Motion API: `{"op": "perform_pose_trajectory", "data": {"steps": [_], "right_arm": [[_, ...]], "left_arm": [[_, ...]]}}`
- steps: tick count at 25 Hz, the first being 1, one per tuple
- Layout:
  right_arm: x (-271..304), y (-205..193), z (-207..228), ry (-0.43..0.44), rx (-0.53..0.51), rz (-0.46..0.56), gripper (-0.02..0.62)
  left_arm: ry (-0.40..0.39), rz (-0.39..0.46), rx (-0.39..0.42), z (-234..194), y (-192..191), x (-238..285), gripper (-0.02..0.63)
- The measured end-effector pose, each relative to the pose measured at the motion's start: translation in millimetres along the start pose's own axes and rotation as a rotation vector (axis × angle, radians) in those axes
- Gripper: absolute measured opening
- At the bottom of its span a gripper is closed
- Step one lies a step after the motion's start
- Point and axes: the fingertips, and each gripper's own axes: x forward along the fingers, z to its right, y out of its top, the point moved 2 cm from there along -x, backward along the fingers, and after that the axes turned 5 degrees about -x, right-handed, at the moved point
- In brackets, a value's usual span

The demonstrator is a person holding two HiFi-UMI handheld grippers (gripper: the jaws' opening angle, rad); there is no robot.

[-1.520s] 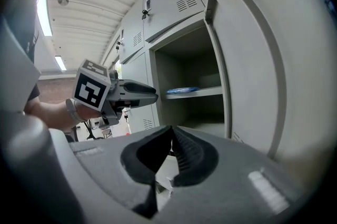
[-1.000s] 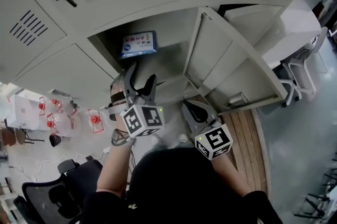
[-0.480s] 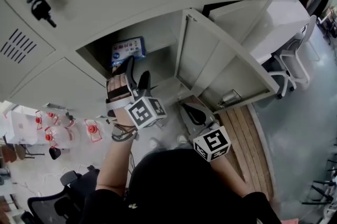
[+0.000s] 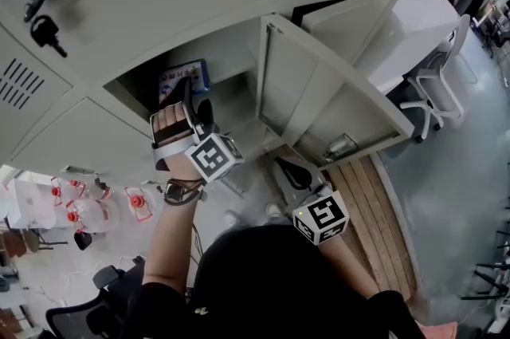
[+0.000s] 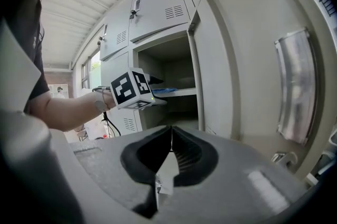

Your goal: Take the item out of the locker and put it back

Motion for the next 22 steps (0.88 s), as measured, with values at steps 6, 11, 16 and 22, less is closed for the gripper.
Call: {"op": "perform_pose_trajectory", "data": {"steps": [6,11,16,22], "right_arm": [[-3.2,1.4,2.8,-0.012,0.0,0.003,-0.001],[-4.2,0.5,2.9,-0.014,0.002,0.001,0.0],[-4.5,-0.3,1.6,-0.017,0.006,-0.002,-0.001],[-5.3,-2.5,1.3,-0.018,0.011,-0.009,-0.002]], "left_arm": [[-0.015,-0.03,0.056,9.6,-5.3,15.5,0.359],[-0.034,-0.048,0.044,14.4,-10.5,25.1,0.359],[-0.033,-0.07,0.069,17.4,-19.1,29.9,0.357],[-0.051,-0.045,0.039,21.5,-16.3,24.7,0.354]]}}
